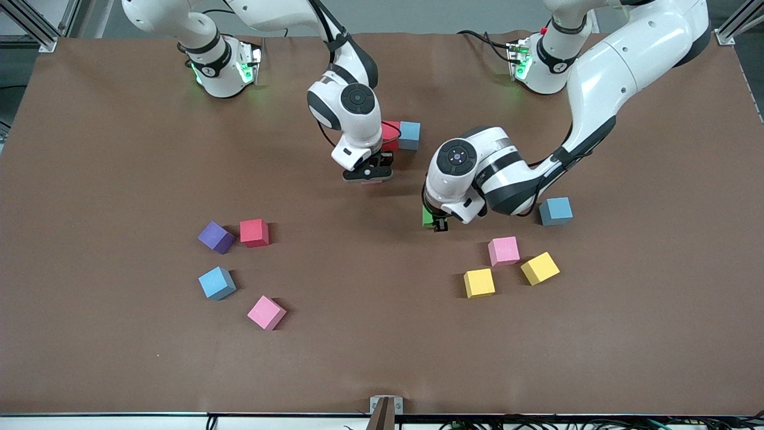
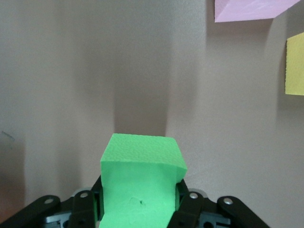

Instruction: Arrange 11 blocks into digit 3

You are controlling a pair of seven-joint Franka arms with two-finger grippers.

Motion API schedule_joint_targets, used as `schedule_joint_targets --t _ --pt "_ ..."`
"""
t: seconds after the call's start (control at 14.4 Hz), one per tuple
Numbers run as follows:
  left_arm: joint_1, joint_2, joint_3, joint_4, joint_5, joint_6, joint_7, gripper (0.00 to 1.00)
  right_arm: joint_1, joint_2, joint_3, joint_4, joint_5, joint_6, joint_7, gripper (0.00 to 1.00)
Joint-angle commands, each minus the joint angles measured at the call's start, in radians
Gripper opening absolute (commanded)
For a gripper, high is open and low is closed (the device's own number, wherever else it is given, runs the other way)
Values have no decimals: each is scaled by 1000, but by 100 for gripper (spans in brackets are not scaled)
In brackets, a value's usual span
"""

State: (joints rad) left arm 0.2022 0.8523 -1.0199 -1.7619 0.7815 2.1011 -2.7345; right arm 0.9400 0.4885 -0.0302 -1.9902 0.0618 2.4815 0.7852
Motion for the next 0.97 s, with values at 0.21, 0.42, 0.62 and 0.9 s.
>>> schedule_joint_targets --t 0.21,0.42,0.62,0.9 --pt "31 -35 -20 -70 25 89 -139 16 11 4 -8 -19 -48 17 22 2" --pt "28 -36 -20 -73 25 89 -148 16 8 4 -8 -18 -48 17 22 4" --pt "31 -38 -20 -83 25 83 -148 16 5 4 -7 -15 -48 16 22 11" --pt "32 -39 -22 -82 25 80 -148 16 0 2 -8 -12 -46 14 25 100"
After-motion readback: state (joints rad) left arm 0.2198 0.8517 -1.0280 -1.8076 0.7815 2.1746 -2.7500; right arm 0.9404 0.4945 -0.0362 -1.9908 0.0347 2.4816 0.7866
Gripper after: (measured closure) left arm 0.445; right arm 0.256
